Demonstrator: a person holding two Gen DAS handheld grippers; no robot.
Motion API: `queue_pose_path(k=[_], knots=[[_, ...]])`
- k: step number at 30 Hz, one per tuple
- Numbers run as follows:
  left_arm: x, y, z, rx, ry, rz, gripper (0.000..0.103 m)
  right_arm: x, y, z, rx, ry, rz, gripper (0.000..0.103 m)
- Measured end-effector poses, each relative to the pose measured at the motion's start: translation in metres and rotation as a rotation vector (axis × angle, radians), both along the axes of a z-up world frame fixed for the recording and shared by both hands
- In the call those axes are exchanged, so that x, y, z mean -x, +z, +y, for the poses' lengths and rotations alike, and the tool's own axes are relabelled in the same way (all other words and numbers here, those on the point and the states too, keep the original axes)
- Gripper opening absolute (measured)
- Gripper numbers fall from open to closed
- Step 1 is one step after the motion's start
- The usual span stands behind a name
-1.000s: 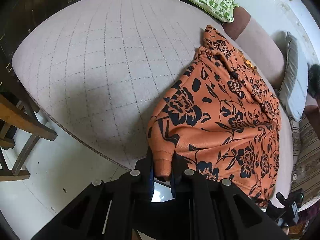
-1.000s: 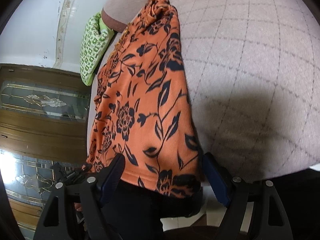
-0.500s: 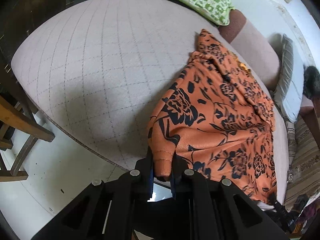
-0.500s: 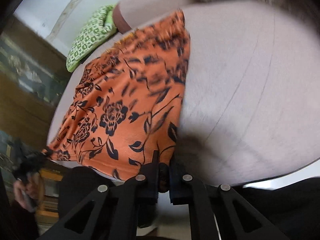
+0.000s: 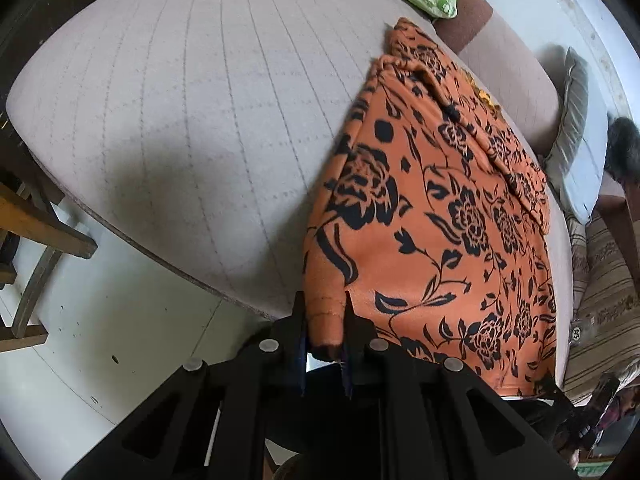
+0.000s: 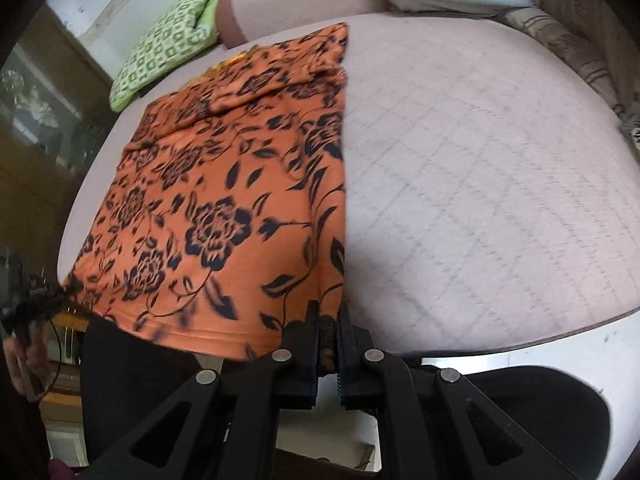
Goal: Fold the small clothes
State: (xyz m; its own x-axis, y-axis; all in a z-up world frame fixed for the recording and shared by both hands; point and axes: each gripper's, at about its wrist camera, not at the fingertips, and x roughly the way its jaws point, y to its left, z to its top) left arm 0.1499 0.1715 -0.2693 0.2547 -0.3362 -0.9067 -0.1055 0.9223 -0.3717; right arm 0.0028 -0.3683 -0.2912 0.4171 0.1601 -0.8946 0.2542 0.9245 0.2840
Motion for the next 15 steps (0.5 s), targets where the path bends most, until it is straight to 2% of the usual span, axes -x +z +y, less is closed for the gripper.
queue_pose_path(k=[6,8,11,15], knots=[[-0.002,-0.005,-0.002,-0.005,-0.007,0.016,0.014,0.000,-0.018,-0.025,-0.132,-0.086,0.039,0.007],[-0.002,-0.008,-0.002,-0.005,0.001,0.017,0.014,0.002,-0.020,-0.025,-0.161,-0.092,0.025,0.007],[-0.004,-0.001,-0.002,0.002,0.005,-0.002,0.014,0.000,-0.018,-0.026,-0.268,-0.088,-0.003,0.007],[-0.017,0.023,0.004,0.026,0.016,-0.050,0.013,-0.005,-0.005,-0.031,-0.407,-0.101,-0.070,0.007]])
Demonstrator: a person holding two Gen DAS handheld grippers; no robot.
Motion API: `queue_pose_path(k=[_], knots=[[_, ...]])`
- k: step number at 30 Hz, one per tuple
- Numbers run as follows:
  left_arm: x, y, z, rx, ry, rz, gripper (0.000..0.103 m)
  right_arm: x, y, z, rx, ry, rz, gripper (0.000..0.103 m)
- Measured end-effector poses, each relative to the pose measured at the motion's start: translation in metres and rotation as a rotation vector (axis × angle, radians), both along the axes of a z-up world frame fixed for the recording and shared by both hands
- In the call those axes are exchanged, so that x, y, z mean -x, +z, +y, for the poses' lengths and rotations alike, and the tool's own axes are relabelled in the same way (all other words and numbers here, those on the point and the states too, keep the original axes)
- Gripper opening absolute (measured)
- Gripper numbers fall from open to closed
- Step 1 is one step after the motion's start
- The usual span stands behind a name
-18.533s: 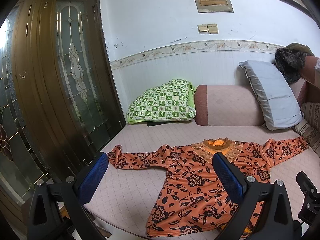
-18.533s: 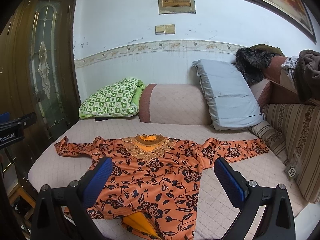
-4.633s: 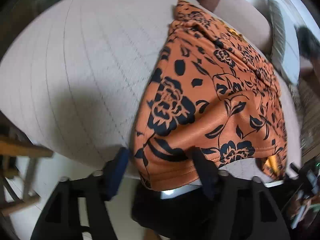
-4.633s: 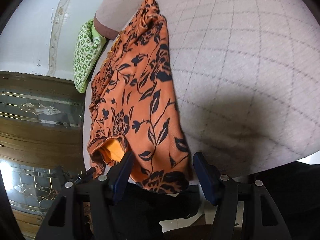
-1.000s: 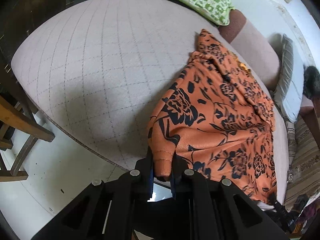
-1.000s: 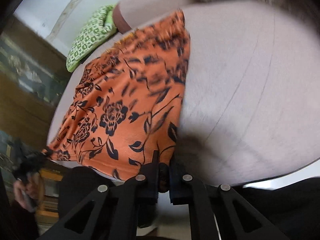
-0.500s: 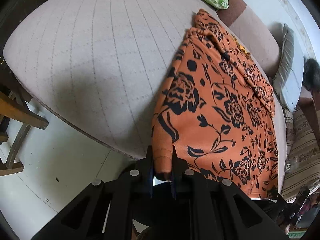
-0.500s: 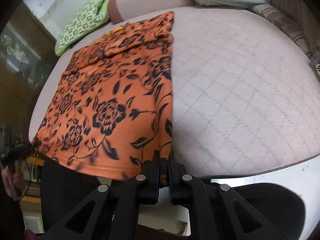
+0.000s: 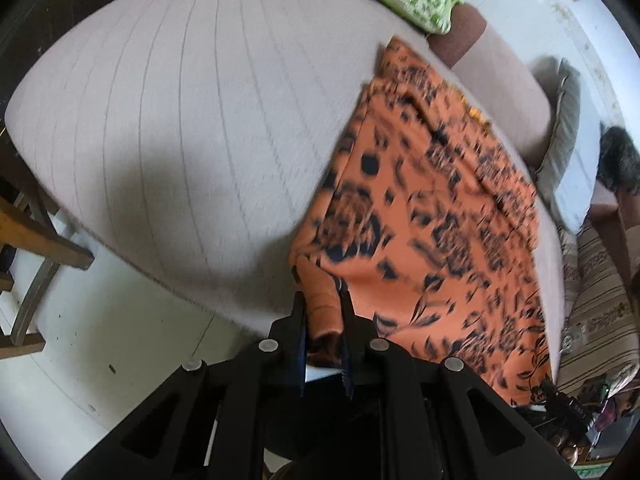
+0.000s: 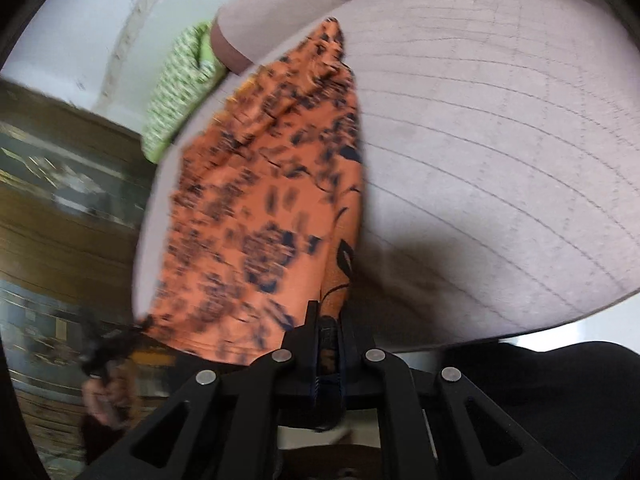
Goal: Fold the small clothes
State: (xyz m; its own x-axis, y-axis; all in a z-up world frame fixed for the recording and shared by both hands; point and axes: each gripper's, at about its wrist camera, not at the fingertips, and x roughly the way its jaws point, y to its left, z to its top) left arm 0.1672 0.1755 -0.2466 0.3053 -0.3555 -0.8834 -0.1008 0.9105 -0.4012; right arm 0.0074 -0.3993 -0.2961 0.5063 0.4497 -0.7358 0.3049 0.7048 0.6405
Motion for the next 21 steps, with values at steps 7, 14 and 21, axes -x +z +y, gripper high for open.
queue_pose_path(k=[7,14,21], knots=[[-0.057,0.062,0.014,-0.014,0.037,-0.124,0.010,-0.029,0.048,-0.028,-0.152,-0.058,-0.144,0.007],[-0.063,0.061,0.022,-0.076,0.018,-0.100,0.065,-0.072,0.053,-0.039,-0.110,-0.094,-0.133,0.007],[-0.018,-0.024,0.038,0.011,0.015,0.084,0.065,-0.073,-0.001,-0.025,-0.144,-0.096,0.002,0.007]])
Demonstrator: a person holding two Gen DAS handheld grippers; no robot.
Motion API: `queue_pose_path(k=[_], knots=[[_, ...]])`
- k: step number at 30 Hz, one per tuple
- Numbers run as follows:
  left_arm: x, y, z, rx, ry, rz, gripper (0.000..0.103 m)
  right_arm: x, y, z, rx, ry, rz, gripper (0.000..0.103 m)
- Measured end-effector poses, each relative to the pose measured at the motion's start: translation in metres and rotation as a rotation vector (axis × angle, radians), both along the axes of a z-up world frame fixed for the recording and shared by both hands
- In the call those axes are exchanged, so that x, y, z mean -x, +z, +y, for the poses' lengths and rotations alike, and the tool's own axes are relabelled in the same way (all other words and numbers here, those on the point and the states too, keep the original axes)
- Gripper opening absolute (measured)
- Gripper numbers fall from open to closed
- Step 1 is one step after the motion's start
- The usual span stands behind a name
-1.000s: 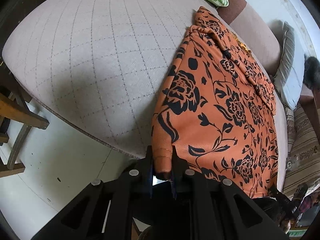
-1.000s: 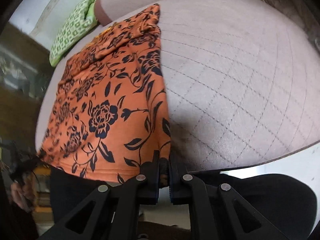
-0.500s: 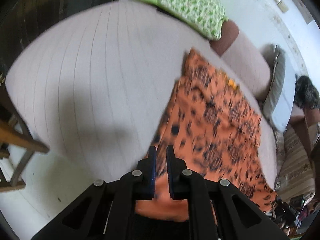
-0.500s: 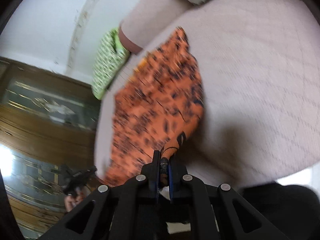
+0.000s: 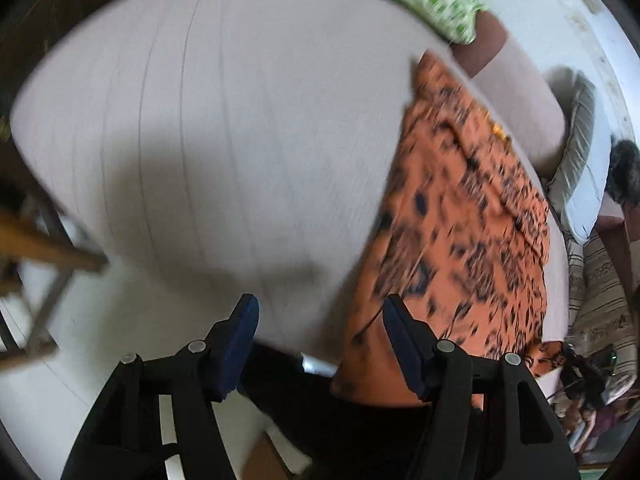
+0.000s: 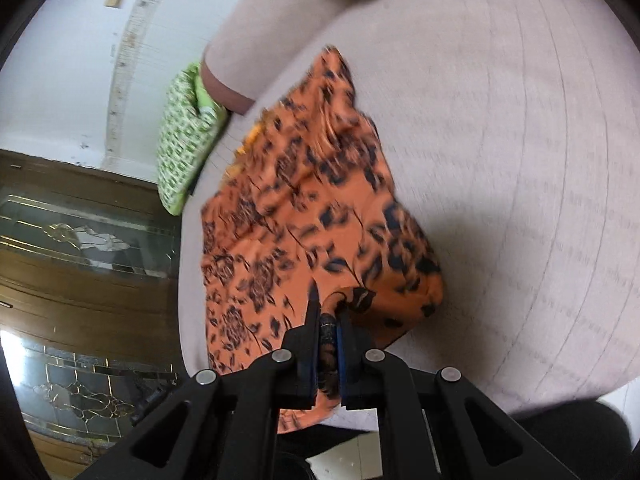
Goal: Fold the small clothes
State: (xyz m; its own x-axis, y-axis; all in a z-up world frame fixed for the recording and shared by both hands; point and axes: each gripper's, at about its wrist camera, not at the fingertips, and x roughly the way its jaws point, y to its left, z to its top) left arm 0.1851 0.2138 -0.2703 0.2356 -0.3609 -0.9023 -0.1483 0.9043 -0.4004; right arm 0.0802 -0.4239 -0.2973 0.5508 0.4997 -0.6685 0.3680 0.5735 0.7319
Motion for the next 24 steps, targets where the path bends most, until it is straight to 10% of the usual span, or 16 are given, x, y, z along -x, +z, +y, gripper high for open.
queue_pose_path(k=[15,19,24], knots=[[0.014,-0.031,-0.034,0.282,0.007,0.035,0.064,0.032,-0.011,0.014,-0.028,-0.001,0.000,0.007],[0.017,-0.034,-0.041,0.258,-0.016,0.026,0.019,0.036,-0.014,0.017,-0.034,-0.001,0.005,0.007],[0.017,-0.022,-0.039,0.249,-0.018,-0.016,0.010,0.036,-0.005,0.021,-0.029,0.013,-0.022,0.007]])
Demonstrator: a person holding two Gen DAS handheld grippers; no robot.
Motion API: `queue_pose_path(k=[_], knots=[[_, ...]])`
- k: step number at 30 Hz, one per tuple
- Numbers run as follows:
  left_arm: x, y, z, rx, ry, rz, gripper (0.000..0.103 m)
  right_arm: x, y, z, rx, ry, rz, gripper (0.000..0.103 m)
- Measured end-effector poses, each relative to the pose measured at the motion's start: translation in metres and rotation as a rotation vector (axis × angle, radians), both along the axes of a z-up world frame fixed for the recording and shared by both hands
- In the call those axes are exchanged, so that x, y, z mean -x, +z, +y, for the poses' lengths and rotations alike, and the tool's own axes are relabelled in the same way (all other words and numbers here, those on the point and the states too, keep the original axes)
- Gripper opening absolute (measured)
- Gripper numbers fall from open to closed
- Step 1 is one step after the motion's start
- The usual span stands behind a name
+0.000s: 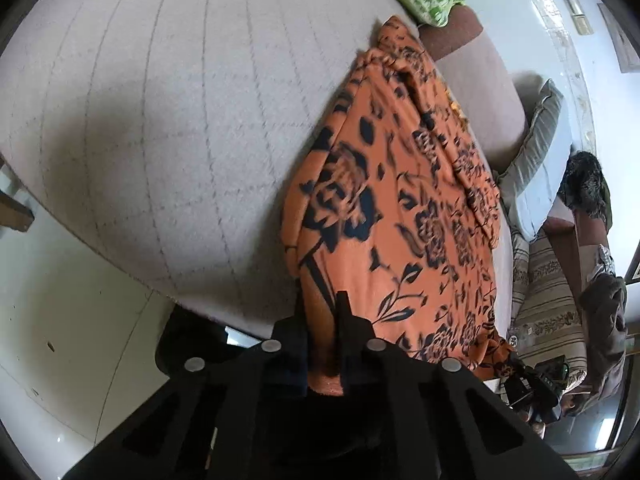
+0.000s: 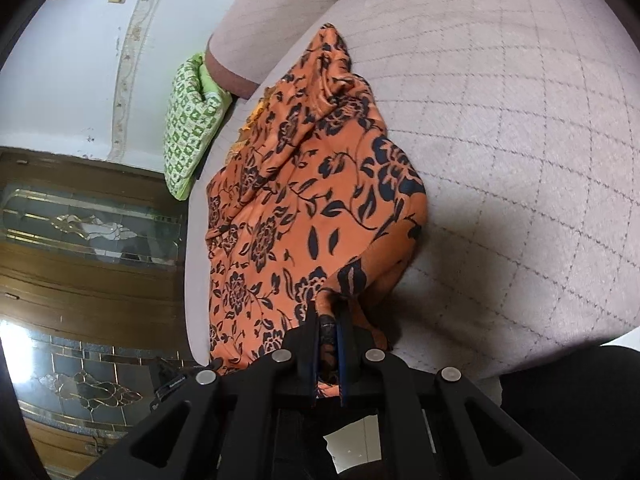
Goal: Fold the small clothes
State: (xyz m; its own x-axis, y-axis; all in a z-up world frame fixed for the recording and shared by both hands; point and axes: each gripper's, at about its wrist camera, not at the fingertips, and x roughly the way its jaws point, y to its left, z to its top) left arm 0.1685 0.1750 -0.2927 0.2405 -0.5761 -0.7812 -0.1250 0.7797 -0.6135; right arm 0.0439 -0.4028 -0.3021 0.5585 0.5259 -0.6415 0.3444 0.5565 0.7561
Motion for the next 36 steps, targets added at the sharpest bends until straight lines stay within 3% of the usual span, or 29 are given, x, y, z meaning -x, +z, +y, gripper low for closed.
queue_pose_path(k=[8,14,18,20,21,23,25,27,31,36], knots=[[-0.051,0.069,-0.004,0.036,-0.002,-0.126,0.009,-0.020,0.042,-0.014,-0.021,-0.012,-0.121,0.007],[-0.131,0.124,-0.022,0.033,0.011,-0.221,0.008,-0.079,0.069,-0.035,-0.030,-0.069,-0.218,0.007],[-0.186,0.134,-0.040,-0.002,0.011,-0.223,0.008,-0.133,0.063,-0.047,-0.047,-0.110,-0.219,0.007],[-0.190,0.130,-0.047,-0.001,-0.012,-0.219,0.009,-0.157,0.054,-0.050,-0.048,-0.132,-0.208,0.007],[-0.185,0.125,-0.049,-0.031,-0.030,-0.208,0.011,-0.162,0.049,-0.050,-0.055,-0.138,-0.205,0.007],[-0.170,0.112,-0.050,-0.110,-0.056,-0.167,0.035,-0.164,0.036,-0.049,-0.074,-0.139,-0.201,0.007],[-0.139,0.090,-0.034,-0.168,-0.058,-0.119,0.043,-0.158,0.017,-0.050,-0.070,-0.141,-0.173,0.007],[-0.107,0.071,-0.014,-0.191,-0.037,-0.073,0.044,-0.144,-0.003,-0.054,-0.086,-0.164,-0.140,0.007],[-0.044,0.036,0.022,-0.158,0.047,0.026,0.061,-0.118,-0.022,-0.062,-0.131,-0.213,-0.113,0.007],[-0.006,0.013,0.019,-0.085,0.084,0.048,0.061,-0.089,-0.021,-0.059,-0.141,-0.236,-0.169,0.007]])
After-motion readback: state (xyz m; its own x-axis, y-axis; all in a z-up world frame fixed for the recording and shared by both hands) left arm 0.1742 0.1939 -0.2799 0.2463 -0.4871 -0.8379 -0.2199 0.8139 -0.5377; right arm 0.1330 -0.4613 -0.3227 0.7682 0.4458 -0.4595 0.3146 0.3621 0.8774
